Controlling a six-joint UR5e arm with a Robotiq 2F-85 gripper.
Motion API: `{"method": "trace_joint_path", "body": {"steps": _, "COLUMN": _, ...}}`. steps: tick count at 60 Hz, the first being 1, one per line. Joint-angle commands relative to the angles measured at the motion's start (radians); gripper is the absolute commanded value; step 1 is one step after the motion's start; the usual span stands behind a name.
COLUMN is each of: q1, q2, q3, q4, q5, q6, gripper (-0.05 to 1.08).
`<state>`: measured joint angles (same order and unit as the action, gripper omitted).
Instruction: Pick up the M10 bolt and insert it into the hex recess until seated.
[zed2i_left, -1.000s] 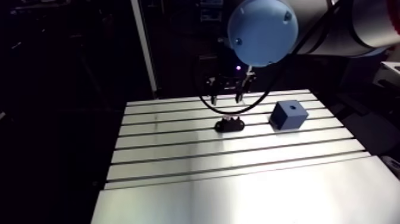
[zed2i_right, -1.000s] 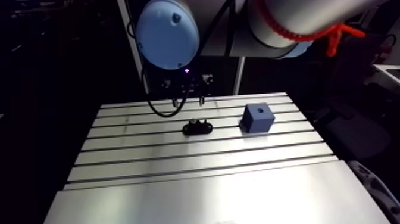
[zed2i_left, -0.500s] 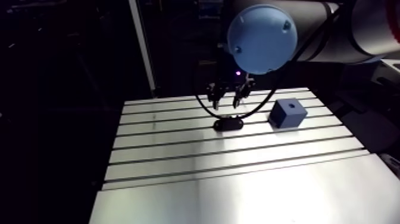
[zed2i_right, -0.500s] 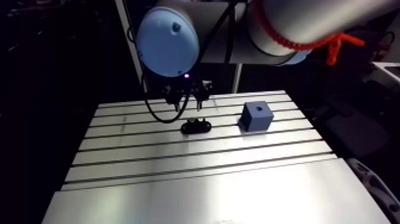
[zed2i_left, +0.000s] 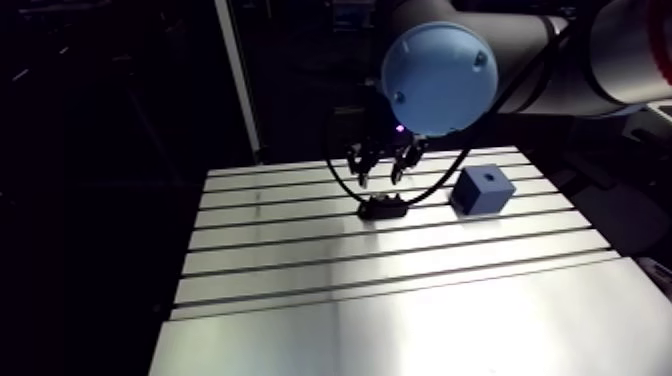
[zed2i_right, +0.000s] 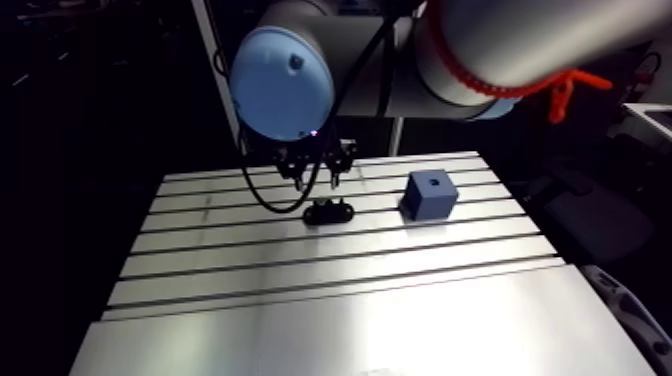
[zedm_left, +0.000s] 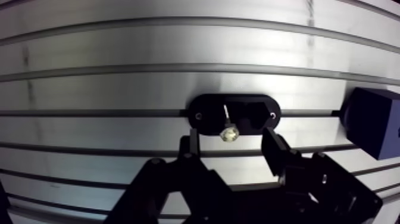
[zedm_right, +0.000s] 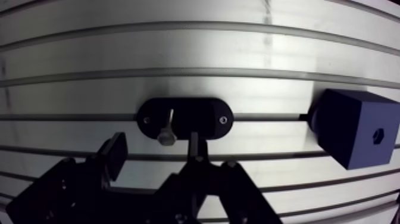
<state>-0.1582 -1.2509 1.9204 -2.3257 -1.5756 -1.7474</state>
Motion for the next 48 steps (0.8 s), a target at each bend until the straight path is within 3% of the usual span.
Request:
{"method": "trace_joint_path", "body": {"steps": 1, "q1": 0.0, "q2": 0.0, "q3": 0.007, "q4": -0.007, "q5": -0.001, "q6": 0.001, "gripper": 0.38}}
{"method": "trace_joint_path", "body": {"steps": 48, "q1": 0.0, "q2": 0.017, "q3": 0.015, "q4": -0.042, "q5": -0.005, "q6": -0.001, "gripper": 0.39}}
